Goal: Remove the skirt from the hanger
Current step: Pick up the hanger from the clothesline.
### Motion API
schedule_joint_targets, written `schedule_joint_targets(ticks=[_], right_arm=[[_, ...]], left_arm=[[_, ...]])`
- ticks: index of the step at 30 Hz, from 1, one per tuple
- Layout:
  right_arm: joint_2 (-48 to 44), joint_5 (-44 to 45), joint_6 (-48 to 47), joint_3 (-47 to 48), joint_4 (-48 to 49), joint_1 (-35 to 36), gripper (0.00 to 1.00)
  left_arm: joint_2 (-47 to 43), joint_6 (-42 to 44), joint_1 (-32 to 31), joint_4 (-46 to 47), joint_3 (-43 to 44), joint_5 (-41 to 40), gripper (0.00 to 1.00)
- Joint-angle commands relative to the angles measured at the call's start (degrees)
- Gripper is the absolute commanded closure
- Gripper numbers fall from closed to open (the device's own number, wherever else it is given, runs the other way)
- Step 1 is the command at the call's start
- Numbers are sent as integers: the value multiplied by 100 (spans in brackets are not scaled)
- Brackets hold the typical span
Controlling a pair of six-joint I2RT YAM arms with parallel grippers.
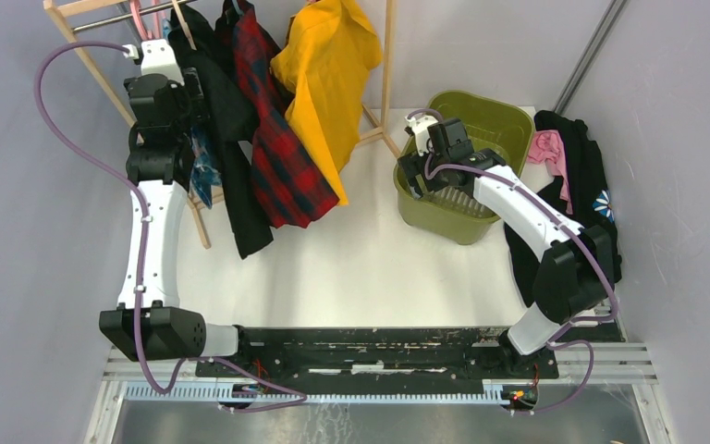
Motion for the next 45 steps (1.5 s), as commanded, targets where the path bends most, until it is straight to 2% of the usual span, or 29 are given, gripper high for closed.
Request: schedule_joint_targets(ticks=[1, 3, 7, 11, 20, 27, 38, 45], right_arm=[[-204, -76, 86, 142, -14, 38, 9], [-220, -83, 86, 87, 3, 38, 9], [-220, -53, 53, 25, 15, 46, 9], [-190, -20, 41, 37, 15, 48, 11], [-116, -193, 153, -67, 90, 52, 12], [-72, -241, 191, -229, 168, 61, 13], [80, -251, 183, -239, 111, 78, 13], [195, -259, 182, -212, 111, 82, 13]], left_arm=[[-261, -243, 30, -30, 7, 173, 27], [-261, -243, 33, -27, 61, 198, 36], [-254, -198, 30, 22, 187, 149, 69], [-250, -164, 30, 67, 262, 69, 96], [-343, -104, 25, 539, 91, -275, 97], [-713, -76, 26, 2117, -797, -414, 97], [-437, -208, 25, 2688, -756, -135, 97], [-822, -278, 24, 2860, -986, -182, 97]])
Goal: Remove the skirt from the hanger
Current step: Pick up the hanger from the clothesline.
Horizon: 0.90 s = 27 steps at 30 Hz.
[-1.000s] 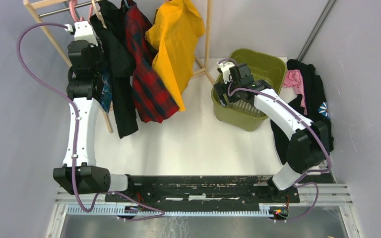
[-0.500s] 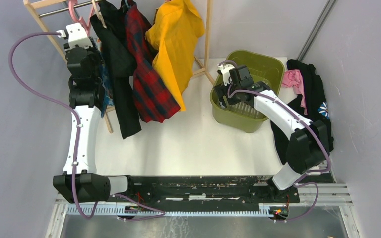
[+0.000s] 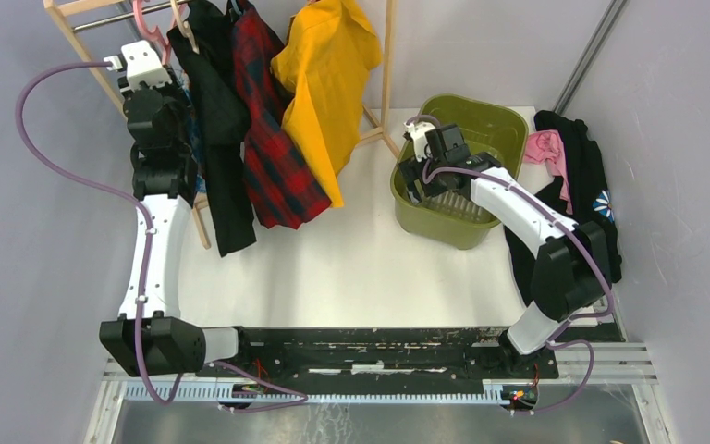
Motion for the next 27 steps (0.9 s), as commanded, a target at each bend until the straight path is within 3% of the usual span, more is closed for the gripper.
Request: schedule_joint_targets(ticks=[1, 8, 15, 23, 27], right_arm=[[119, -80, 40, -12, 19, 76, 13], [167, -89, 77, -99, 73, 70, 13], [120, -77, 84, -188, 88, 74, 13], [46, -48, 40, -316, 96, 73, 13], [27, -37, 17, -323, 84, 76, 13]], left_arm=[[-461, -184, 6, 775, -121, 21, 97], [-894, -149, 9, 1391, -863, -254, 97], [-408, -399, 15, 1362, -841, 160, 97], [-224, -369, 16, 2608, -1454, 86, 97], [77, -456, 14, 2287, -1169, -132, 97]])
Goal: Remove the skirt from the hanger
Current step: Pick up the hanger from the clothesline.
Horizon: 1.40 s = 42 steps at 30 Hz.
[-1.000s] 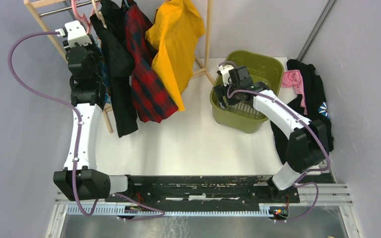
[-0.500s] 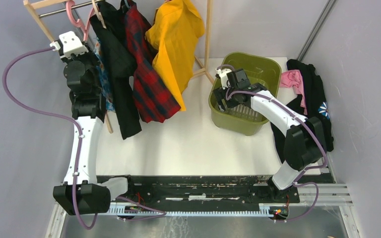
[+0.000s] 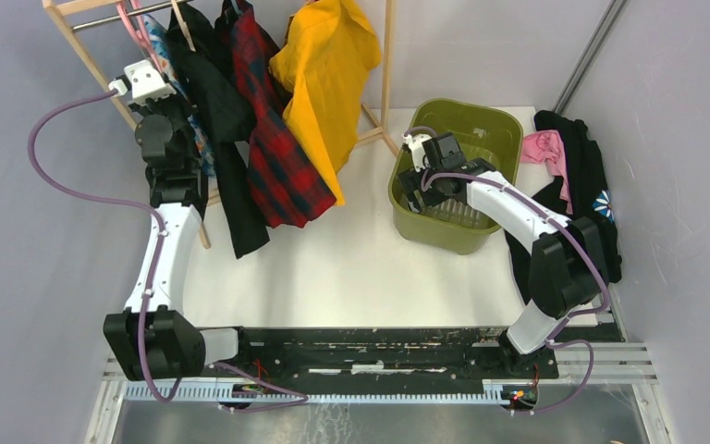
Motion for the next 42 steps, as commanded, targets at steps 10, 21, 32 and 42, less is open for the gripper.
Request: schedule_joint_targets(ticks=[10, 21, 32, 42], right_arm=[[-21, 58, -63, 71, 44, 48, 12], [30, 14, -76, 11, 37, 49, 12], [134, -38, -46, -95, 125, 49, 12], [281, -25, 27, -96, 134, 45, 12]], left_arm=[[476, -32, 32, -713, 547, -525, 65], [646, -243, 31, -863, 551, -49, 97], [203, -283, 30, 235, -91, -617, 97], [-199, -176, 30, 650, -467, -1034, 97]])
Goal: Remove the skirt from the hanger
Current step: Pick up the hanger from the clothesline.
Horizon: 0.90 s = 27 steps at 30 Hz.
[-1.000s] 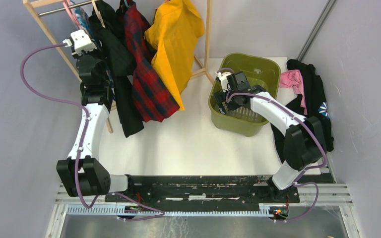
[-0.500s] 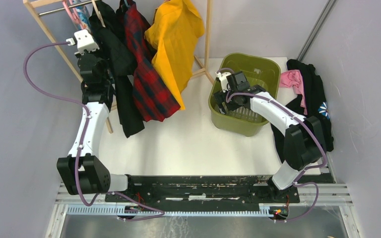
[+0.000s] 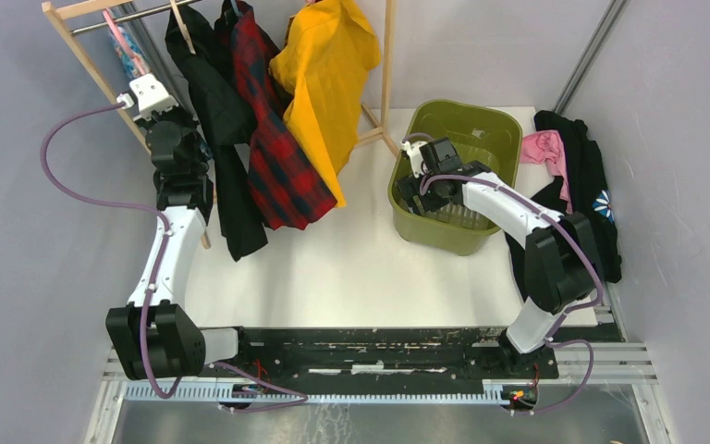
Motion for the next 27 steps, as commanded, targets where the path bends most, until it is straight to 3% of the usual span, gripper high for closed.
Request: schedule_joint_targets(ticks=[1, 18, 27], right_arm=[[108, -38, 63, 58, 115, 41, 12], [189, -119, 110, 138, 42, 43, 12], [287, -65, 79, 309, -46, 42, 12]], left_arm=[[-352, -86, 32, 519, -28, -254, 97], [-204, 91, 21, 791, 135, -50, 97], [-715, -29, 3, 145, -216, -113, 97]])
